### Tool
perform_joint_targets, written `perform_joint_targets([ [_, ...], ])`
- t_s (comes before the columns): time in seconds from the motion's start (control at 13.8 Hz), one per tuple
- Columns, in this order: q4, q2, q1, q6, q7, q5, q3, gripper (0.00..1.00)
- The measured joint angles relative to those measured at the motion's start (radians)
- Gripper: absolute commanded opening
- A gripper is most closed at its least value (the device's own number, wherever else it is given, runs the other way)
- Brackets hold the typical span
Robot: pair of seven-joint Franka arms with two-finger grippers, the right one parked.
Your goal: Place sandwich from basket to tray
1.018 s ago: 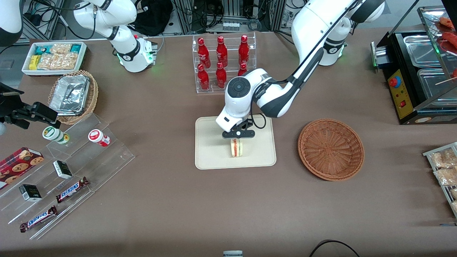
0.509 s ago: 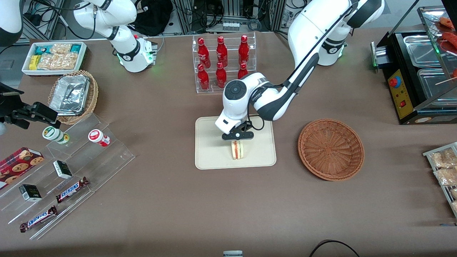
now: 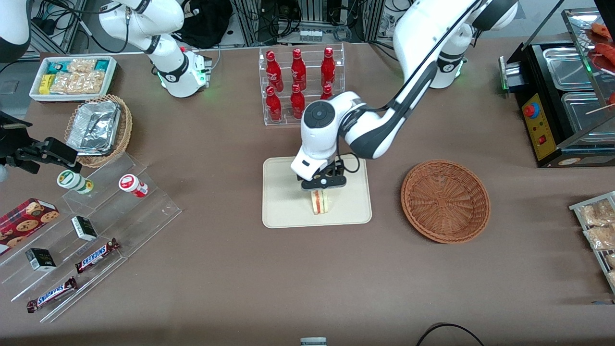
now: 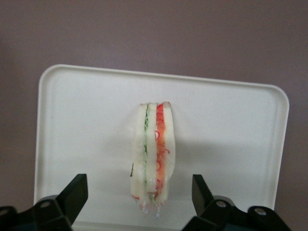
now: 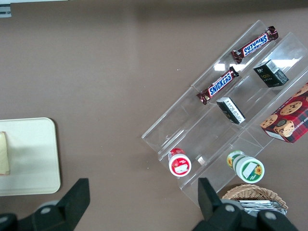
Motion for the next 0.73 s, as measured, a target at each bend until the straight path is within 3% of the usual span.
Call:
perform_joint_targets([
  [0.36,0.002,-0.218,0.135,-0.233,-0.033,-0.005,0.004,1.00],
  [0.73,-0.003,-0.366,0.305,-0.402,0.093,-0.108,0.006,1.00],
])
